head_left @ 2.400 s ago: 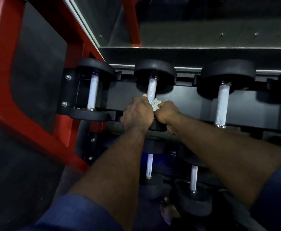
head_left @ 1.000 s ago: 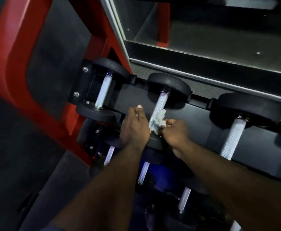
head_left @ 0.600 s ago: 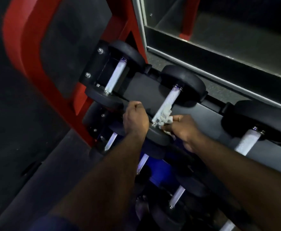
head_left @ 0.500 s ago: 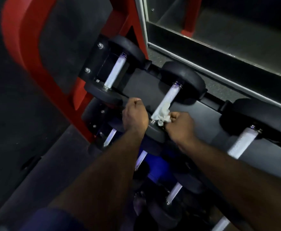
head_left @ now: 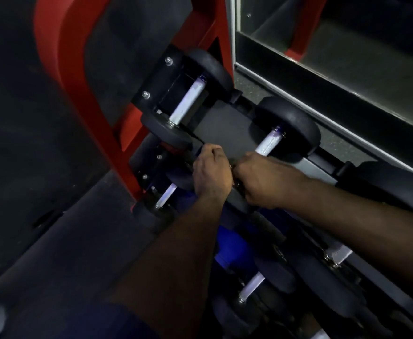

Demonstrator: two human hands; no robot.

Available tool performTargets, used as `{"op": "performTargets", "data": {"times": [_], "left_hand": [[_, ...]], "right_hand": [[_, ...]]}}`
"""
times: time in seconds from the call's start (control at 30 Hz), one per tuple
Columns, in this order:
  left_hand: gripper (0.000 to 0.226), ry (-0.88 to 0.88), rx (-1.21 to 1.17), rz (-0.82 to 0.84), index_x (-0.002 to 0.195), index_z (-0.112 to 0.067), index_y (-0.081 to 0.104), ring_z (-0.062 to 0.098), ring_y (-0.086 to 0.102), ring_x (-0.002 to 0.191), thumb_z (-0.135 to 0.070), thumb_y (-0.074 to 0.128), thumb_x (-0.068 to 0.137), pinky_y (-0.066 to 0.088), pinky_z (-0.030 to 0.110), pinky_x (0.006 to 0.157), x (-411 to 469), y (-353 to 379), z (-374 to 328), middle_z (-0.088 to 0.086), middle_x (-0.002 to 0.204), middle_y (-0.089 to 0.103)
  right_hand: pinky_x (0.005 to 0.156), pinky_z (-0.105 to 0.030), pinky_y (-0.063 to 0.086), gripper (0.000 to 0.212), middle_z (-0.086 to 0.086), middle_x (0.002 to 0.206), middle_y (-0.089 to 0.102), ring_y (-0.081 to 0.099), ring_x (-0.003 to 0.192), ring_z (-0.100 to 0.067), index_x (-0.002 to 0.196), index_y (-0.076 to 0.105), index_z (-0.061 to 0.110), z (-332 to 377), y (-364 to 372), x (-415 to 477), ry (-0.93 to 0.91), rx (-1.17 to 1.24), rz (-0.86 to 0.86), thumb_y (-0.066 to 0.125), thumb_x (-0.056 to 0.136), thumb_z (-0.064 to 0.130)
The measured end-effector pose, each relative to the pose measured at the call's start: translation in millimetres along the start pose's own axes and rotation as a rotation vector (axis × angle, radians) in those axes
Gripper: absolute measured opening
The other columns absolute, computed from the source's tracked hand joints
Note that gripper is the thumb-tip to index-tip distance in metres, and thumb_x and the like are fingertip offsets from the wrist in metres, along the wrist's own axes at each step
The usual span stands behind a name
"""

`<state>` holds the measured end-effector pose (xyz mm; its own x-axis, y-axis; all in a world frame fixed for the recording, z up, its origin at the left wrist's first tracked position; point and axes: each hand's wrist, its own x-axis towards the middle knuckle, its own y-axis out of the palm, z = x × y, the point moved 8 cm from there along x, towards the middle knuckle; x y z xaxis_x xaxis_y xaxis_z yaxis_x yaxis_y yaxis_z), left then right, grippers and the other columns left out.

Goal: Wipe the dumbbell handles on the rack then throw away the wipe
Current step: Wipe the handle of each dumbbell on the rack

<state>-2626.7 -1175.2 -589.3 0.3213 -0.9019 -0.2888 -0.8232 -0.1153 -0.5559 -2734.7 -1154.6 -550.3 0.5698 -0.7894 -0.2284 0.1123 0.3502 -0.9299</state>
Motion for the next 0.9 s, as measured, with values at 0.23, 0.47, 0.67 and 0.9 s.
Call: {"op": "performTargets", "data": {"times": [0.23, 0.47, 0.67, 0.9], "left_hand": [[0.031, -0.005, 0.016, -0.001, 0.113, -0.015, 0.069, 0.031, 0.060, 0.113, -0.025, 0.042, 0.103, 0.046, 0.045, 0.102, 4, 1, 3, 0.009, 0.118, 0.071], [0.043, 0.029, 0.014, 0.015, 0.110, -0.018, 0.070, 0.028, 0.062, 0.110, -0.038, 0.036, 0.093, 0.047, 0.045, 0.101, -3, 1, -4, 0.005, 0.111, 0.073], [0.046, 0.050, 0.030, 0.024, 0.118, -0.012, 0.066, 0.035, 0.057, 0.120, -0.043, 0.033, 0.111, 0.042, 0.048, 0.108, -4, 2, -3, 0.014, 0.125, 0.068], [0.066, 0.073, 0.087, 0.020, 0.128, -0.019, 0.066, 0.026, 0.054, 0.125, -0.063, 0.021, 0.107, 0.039, 0.047, 0.111, -3, 1, -2, 0.003, 0.127, 0.069]], "right_hand": [[0.072, -0.035, 0.048, 0.007, -0.018, 0.099, 0.069, 0.066, 0.091, -0.035, 0.091, 0.063, 0.009, -9, -6, 26, 0.139, 0.107, 0.050, 0.056, 0.092, 0.010], [0.069, -0.035, 0.040, 0.018, -0.014, 0.104, 0.067, 0.064, 0.100, -0.034, 0.107, 0.064, 0.006, -8, 0, 4, 0.205, 0.031, -0.004, 0.054, 0.095, 0.014], [0.086, -0.036, 0.046, 0.027, -0.015, 0.124, 0.064, 0.062, 0.112, -0.033, 0.124, 0.056, -0.003, 7, -16, 24, 0.027, -0.078, -0.001, 0.050, 0.100, 0.008], [0.068, -0.034, 0.036, 0.028, -0.012, 0.118, 0.066, 0.060, 0.112, -0.032, 0.125, 0.060, 0.007, 10, -9, 13, 0.032, -0.247, 0.023, 0.043, 0.103, 0.014]]}}
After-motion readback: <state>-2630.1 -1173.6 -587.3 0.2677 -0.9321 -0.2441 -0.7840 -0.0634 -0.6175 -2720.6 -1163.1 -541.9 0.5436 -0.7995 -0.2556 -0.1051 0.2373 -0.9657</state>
